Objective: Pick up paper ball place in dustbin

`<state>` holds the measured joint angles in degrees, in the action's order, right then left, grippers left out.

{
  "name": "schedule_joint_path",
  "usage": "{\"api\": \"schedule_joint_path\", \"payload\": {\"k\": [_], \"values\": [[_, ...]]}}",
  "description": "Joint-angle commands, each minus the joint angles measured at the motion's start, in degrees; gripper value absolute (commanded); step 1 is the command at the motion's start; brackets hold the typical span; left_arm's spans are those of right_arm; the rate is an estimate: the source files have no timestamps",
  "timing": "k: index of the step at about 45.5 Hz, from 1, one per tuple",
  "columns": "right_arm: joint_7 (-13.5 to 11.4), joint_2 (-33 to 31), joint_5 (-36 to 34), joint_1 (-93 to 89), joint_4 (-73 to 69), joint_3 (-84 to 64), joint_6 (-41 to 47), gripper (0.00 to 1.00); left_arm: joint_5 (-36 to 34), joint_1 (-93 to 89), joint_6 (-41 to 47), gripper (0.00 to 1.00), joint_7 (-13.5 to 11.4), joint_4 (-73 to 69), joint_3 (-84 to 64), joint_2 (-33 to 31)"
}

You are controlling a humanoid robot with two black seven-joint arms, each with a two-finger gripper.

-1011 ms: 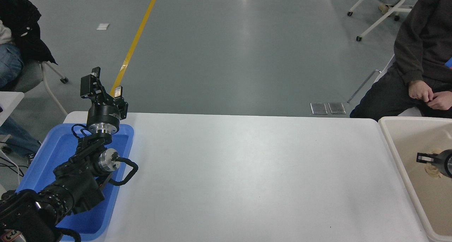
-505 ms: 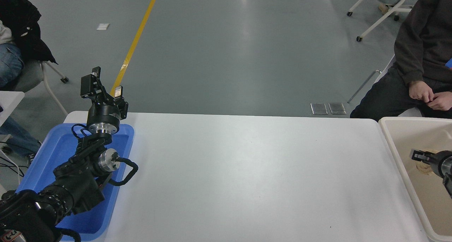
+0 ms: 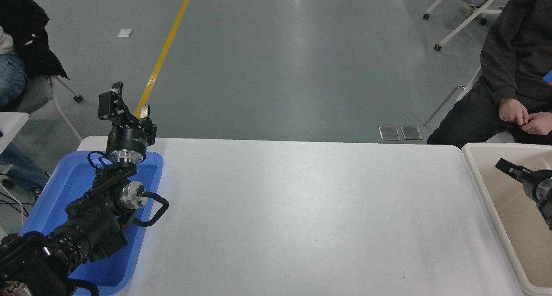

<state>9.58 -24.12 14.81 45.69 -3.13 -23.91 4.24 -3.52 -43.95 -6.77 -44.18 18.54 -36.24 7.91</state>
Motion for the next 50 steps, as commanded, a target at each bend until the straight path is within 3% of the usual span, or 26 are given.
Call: {"api": "schedule_joint_path", "payload": {"k": [1, 11, 31, 50], "values": [[0.2, 2.3, -7.0, 3.2, -3.4, 18.9, 0.1, 1.00, 0.0, 0.0, 0.0, 1.00, 0.0, 0.0, 0.0, 0.0], [0.2, 1.9, -8.5, 3.5, -18.6, 46.8, 0.0, 1.00, 0.0, 0.0, 0.0, 1.00, 0.0, 0.0, 0.0, 0.0], [0.1, 6.4, -9.3, -0.8, -35.1, 64.4, 0.9, 1.00, 0.0, 0.0, 0.0, 1.00, 0.0, 0.0, 0.0, 0.0], [0.3, 12.1, -24.8, -5.9, -34.5, 69.9, 11.6, 1.00, 0.0, 0.0, 0.0, 1.00, 0.0, 0.0, 0.0, 0.0]]}}
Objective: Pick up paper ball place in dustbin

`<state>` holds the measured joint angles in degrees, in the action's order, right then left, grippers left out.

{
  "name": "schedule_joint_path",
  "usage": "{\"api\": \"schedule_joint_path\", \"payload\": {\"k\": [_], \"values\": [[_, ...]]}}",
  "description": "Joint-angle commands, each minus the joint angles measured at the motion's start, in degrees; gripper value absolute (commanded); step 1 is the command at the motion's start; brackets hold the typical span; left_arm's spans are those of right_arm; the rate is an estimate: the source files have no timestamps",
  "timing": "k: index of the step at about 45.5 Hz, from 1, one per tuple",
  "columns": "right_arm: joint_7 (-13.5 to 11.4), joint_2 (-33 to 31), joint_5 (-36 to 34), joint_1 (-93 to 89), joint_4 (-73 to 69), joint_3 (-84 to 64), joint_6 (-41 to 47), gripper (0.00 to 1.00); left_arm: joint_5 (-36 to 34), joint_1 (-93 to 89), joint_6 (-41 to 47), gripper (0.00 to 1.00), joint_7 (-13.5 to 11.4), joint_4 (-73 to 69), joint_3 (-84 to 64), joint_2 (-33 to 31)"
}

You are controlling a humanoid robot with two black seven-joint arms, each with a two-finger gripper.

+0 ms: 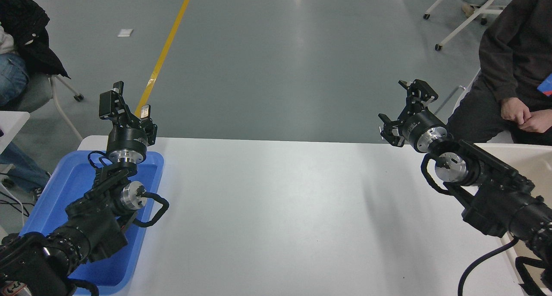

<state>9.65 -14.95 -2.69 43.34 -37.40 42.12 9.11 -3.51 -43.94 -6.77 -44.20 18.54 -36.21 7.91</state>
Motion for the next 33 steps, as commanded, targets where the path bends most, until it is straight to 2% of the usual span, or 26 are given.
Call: {"api": "schedule_joint_path", "payload": {"k": [1, 33], "values": [[0.2, 3.1, -7.6, -4.0, -0.2, 4.2, 7.5, 1.00, 0.0, 0.0, 0.0, 1.00, 0.0, 0.0, 0.0, 0.0], [0.4, 5.9, -8.9, -11.5, 8.1, 5.3, 21.1, 1.00, 0.0, 0.0, 0.0, 1.00, 0.0, 0.0, 0.0, 0.0]]}}
